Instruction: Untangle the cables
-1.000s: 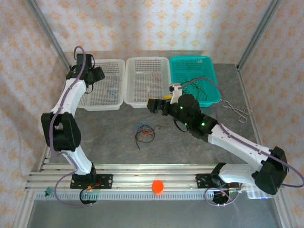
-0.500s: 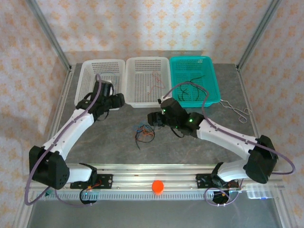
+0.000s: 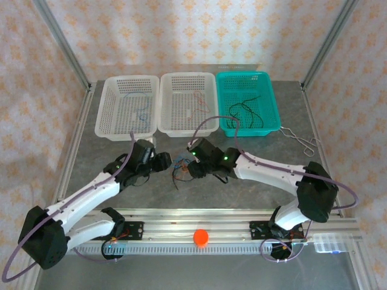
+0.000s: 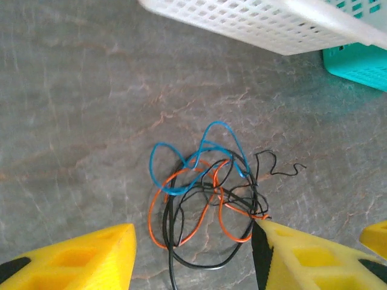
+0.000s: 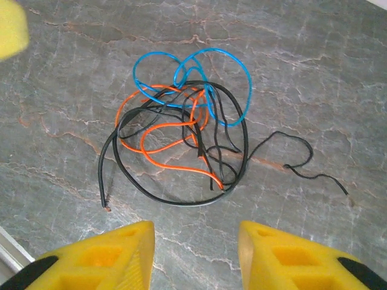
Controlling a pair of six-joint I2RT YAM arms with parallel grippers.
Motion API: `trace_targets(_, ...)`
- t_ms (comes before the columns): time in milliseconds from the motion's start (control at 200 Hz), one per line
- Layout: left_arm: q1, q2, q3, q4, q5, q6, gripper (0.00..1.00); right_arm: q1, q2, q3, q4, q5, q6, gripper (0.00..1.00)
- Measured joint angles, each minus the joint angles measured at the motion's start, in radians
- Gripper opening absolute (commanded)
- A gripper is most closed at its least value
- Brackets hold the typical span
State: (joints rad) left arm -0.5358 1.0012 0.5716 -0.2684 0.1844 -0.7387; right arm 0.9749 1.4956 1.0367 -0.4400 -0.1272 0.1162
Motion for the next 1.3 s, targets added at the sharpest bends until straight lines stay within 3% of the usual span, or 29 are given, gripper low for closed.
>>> trace_targets(270,-0.034,-0.072,-0.138,0.142,0.011,-0.152,0.55,0.001,0.096,-0.001,0.089,-0.008,-0.118,0.40)
trace_targets(446,-0.034,-0.079,-0.148,0.170,0.006,-0.185,0.53,0.001,0.149,0.000,0.105,-0.016,-0.167,0.53)
trace_targets(621,-0.034,-0.079,-0.148,0.169,-0.021,-0.201,0.53,0.001,0.190,0.000,0.124,-0.022,-0.191,0.54)
trace_targets(1302,-0.034,-0.025,-0.119,0.146,-0.061,-0.175,0.53,0.001,0.247,-0.001,0.194,0.013,-0.174,0.15)
